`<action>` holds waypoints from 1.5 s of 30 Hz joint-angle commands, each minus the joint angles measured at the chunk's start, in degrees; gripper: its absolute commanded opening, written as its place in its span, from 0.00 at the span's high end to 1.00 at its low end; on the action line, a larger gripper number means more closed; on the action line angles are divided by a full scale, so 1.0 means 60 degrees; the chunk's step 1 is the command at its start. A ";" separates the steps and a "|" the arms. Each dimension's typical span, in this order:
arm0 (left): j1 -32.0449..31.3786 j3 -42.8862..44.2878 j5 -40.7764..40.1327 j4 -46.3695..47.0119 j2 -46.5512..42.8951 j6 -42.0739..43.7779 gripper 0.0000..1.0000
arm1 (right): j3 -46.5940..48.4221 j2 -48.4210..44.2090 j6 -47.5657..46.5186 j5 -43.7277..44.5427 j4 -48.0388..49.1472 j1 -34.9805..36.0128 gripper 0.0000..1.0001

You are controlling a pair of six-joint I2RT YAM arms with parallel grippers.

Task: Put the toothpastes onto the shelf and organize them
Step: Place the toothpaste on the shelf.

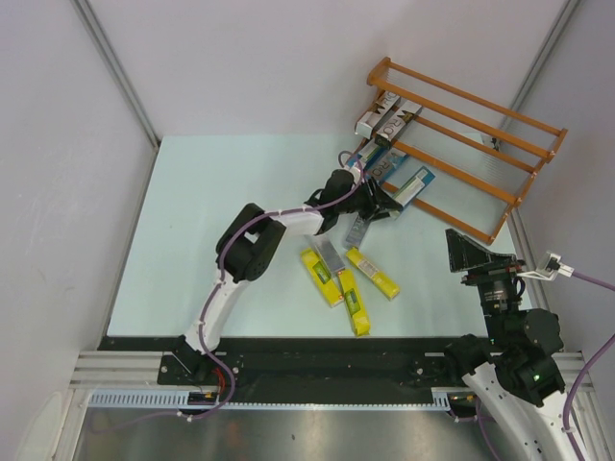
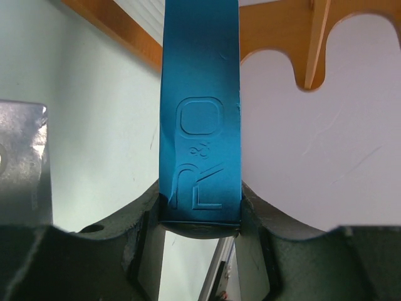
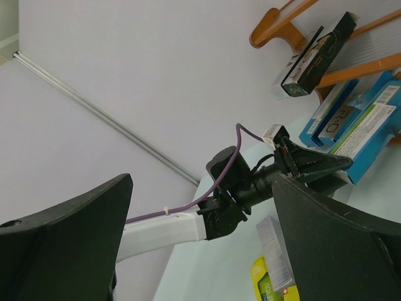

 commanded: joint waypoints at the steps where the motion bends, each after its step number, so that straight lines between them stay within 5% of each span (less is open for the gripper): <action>1: 0.0050 0.0715 -0.0324 0.0419 0.0268 -0.0555 0.75 | 0.0344 -0.0077 -0.0233 0.0271 -0.0004 0.0051 0.00; 24: 0.0211 0.3367 -0.1115 -0.0840 0.2026 -0.1347 0.71 | 0.0344 -0.0077 -0.0468 0.0549 -0.0033 0.0066 0.00; 34: 0.0387 0.3397 -0.1320 -0.0679 0.2378 -0.1889 0.67 | 0.0345 -0.0077 -0.0468 0.0564 -0.0063 0.0095 0.00; 45: 0.0578 0.3528 -0.1701 -0.1162 0.2261 -0.1757 0.47 | 0.0344 -0.0091 -0.0438 0.0593 -0.0106 0.0095 0.00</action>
